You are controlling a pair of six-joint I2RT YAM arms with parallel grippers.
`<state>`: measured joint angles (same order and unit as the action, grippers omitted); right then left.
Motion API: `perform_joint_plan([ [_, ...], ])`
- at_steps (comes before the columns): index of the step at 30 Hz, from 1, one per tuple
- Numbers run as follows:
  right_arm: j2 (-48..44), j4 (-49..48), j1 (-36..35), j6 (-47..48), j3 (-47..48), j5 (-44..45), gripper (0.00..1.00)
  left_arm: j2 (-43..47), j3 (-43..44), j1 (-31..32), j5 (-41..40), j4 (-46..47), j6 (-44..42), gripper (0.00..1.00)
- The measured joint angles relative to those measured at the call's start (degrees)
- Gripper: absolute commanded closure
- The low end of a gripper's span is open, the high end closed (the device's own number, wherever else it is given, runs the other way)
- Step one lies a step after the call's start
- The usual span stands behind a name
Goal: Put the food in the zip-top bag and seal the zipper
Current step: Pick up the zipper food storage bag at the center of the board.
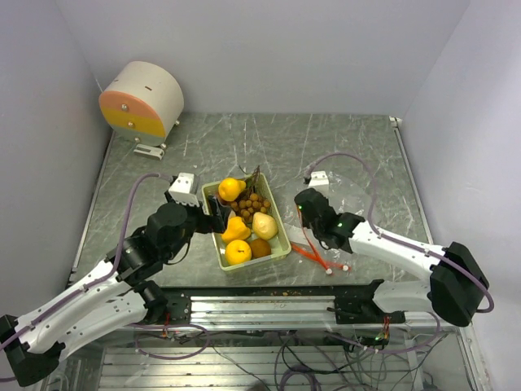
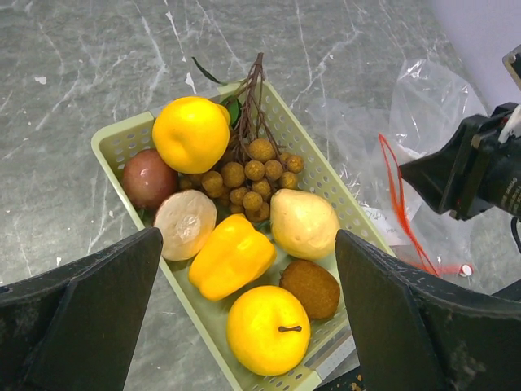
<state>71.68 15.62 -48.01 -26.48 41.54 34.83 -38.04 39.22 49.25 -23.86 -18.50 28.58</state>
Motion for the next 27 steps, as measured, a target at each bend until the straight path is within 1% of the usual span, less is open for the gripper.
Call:
perform_joint_plan([
  [1,-0.2,-0.7,1.0,0.2,-0.4,-0.4,1.0,0.2,0.0,0.0,0.0,0.0,0.0,0.01],
  [4,-1.1,-1.7,3.1,0.4,-1.6,-1.1,1.0,0.6,0.0,0.0,0.1,0.0,0.0,0.0],
  [7,-3.0,-1.6,3.3,0.5,-1.7,-1.6,1.0,0.5,-0.2,0.0,0.4,0.1,0.0,0.01],
  [11,-8.3,-0.9,3.3,0.5,-0.7,-4.6,1.0,0.4,-1.5,0.0,2.5,2.0,-0.1,0.02],
  [14,-13.1,-1.0,3.3,0.4,1.3,-8.5,1.0,0.2,-3.8,0.0,6.3,6.7,-0.2,0.01],
  [18,-16.5,-2.1,3.3,-0.4,5.2,-13.5,1.0,-2.0,-6.3,0.0,13.0,17.5,-0.3,0.02],
  [22,-16.1,-2.8,3.3,-0.8,7.5,-16.5,1.0,-8.5,-6.2,0.0,19.3,29.1,-0.1,0.04],
  [27,-14.3,-3.2,3.3,-1.0,9.0,-18.1,1.0,-19.0,-4.6,0.0,24.8,37.7,0.9,0.04],
])
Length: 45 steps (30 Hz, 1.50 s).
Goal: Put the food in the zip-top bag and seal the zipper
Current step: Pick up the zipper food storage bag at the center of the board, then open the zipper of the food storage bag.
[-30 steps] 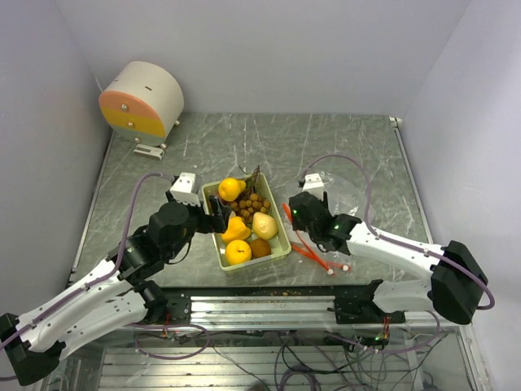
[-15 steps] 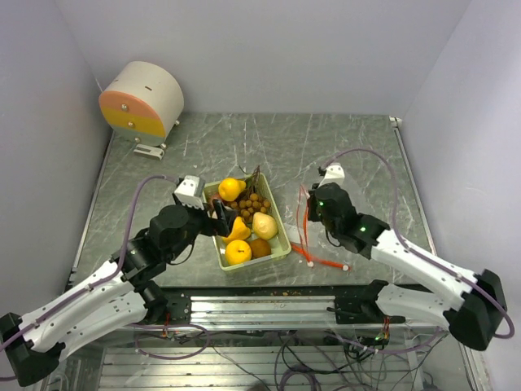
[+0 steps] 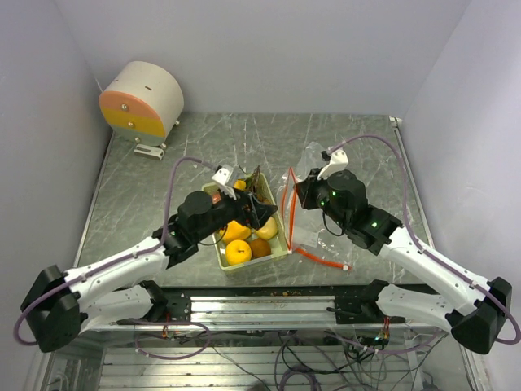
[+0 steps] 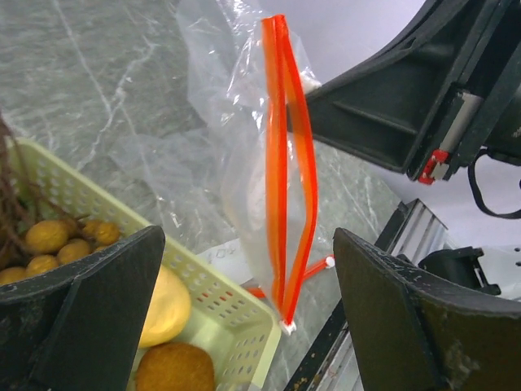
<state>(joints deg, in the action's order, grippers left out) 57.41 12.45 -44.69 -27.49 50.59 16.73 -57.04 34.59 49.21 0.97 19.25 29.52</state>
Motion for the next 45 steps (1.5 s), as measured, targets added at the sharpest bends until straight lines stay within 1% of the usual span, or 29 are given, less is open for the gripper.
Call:
perform_joint_plan([
  [5,0.3,-0.3,0.0,-0.4,0.3,-1.4,1.0,-6.6,0.6,0.0,2.5,6.6,2.0,0.06],
  [14,0.0,-0.6,0.0,-1.0,1.5,-3.5,1.0,-14.0,0.6,0.0,3.8,15.6,5.5,0.15],
  [20,-0.5,-0.6,0.0,-1.5,1.5,-4.5,1.0,-16.7,0.7,0.4,3.9,17.2,6.0,0.21],
  [25,-1.6,-0.4,0.0,-2.1,2.1,-5.2,1.0,-17.6,0.6,0.5,3.6,17.4,6.1,0.22],
  [26,-1.8,-0.4,0.0,-2.3,2.4,-5.4,1.0,-17.7,0.6,0.5,3.4,17.6,6.1,0.24],
  [28,-2.2,-0.4,0.0,-2.5,2.8,-6.1,1.0,-17.7,0.6,0.5,3.1,17.9,6.1,0.32],
  [32,-2.8,-0.5,0.0,-3.3,3.4,-8.3,1.0,-18.8,0.6,0.5,2.7,19.1,6.3,0.41],
  [37,-3.3,-0.1,0.0,-4.0,3.8,-10.3,1.0,-21.0,0.6,0.7,2.2,19.2,6.4,0.6],
  [38,-3.3,0.0,0.0,-4.2,4.1,-10.7,1.0,-21.2,0.6,0.7,2.0,19.3,6.3,0.67],
  [41,-3.6,0.4,0.0,-4.6,4.5,-11.6,1.0,-21.2,0.6,0.7,1.1,19.6,6.0,0.91],
  [42,-3.9,0.7,0.0,-4.7,4.5,-11.7,1.0,-21.1,0.6,0.7,0.7,19.5,5.8,0.93],
  [45,-4.8,2.1,0.0,-4.7,4.6,-11.1,1.0,-19.0,0.6,0.7,-1.5,17.0,5.0,0.93],
])
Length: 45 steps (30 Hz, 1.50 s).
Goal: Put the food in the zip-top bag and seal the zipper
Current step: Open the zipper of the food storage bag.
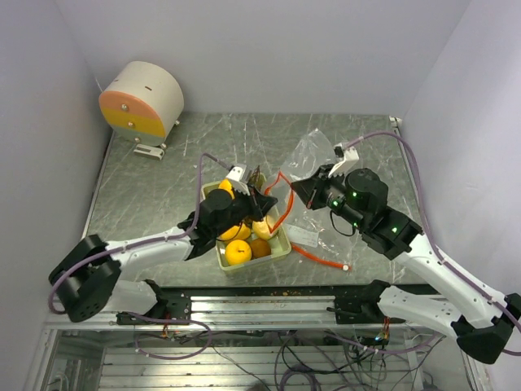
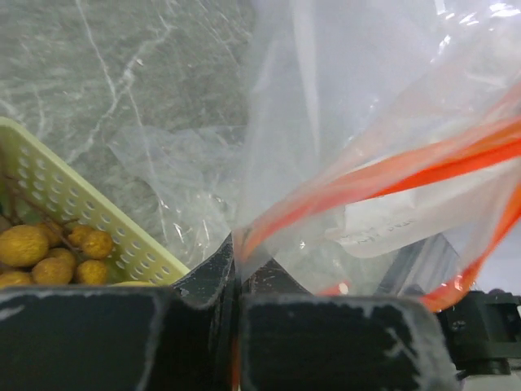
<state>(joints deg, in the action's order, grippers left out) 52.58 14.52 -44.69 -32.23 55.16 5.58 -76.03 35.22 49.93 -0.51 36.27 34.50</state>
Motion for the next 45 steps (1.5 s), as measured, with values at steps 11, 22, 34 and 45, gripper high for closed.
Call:
perform_joint_plan([
  [11,2.5,6.1,-0.9,1.4,0.9,10.7,0.98,26.3,10.4,0.9,-20.2,-36.4,-4.4,0.93],
  [22,6.7,-8.2,0.0,6.9,-0.4,-10.1,0.14,33.9,19.4,0.5,-40.7,-65.2,-3.7,0.93],
  [34,7.2,-17.9,0.0,6.6,-3.4,-20.1,0.17,30.5,23.1,0.4,-57.5,-89.8,11.8,0.93],
  [45,23.8,-12.2,0.0,5.6,1.0,-5.3,0.17,25.9,16.3,0.4,-59.5,-89.4,19.5,0.93],
])
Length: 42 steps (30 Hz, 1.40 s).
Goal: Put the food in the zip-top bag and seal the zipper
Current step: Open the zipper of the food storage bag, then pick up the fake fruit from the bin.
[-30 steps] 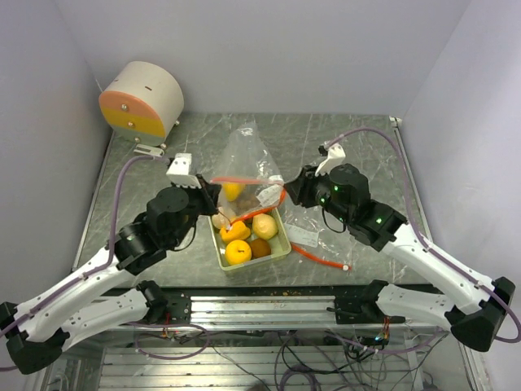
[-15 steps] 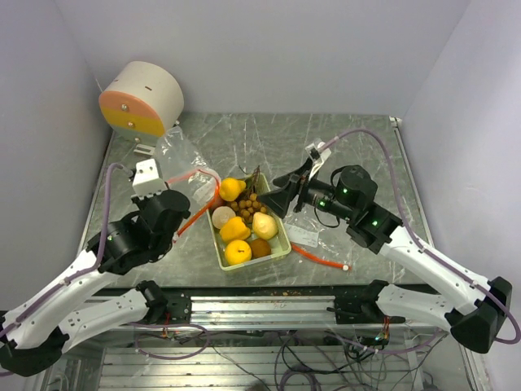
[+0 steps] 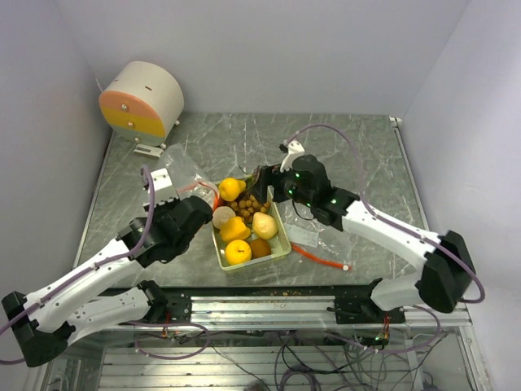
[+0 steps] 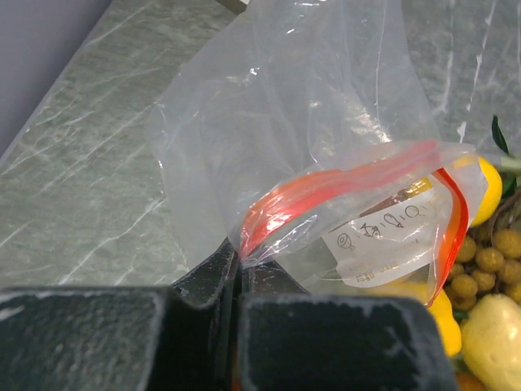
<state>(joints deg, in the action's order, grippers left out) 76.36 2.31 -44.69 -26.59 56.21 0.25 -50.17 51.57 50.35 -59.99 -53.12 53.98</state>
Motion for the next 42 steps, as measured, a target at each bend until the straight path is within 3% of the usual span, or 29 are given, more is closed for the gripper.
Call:
perform_joint_plan([
  [6,9.2,-0.3,0.0,-0.8,6.1,2.5,0.17,5.2,1.3,0.0,-5.7,-6.8,7.4,0.93],
  [13,21.9,-0.3,-0.8,-2.6,15.4,3.8,0.17,15.3,2.1,0.0,-8.4,-7.5,7.1,0.93],
  [27,38.6,6.4,-7.3,-5.4,30.6,15.5,0.19,16.9,2.1,0.0,-7.6,-7.3,4.4,0.93],
  [32,39.7,7.9,-8.7,-5.8,30.9,20.4,0.3,18.3,2.1,0.0,-6.8,-5.9,2.5,0.93],
  [37,35.3,6.2,-10.2,-5.1,24.8,23.6,0.65,18.6,2.1,0.0,-6.3,-5.1,1.6,0.93],
  [42,30.6,5.4,-10.3,-3.5,19.8,22.8,0.71,18.6,2.1,0.0,-6.2,-5.0,1.3,0.93],
])
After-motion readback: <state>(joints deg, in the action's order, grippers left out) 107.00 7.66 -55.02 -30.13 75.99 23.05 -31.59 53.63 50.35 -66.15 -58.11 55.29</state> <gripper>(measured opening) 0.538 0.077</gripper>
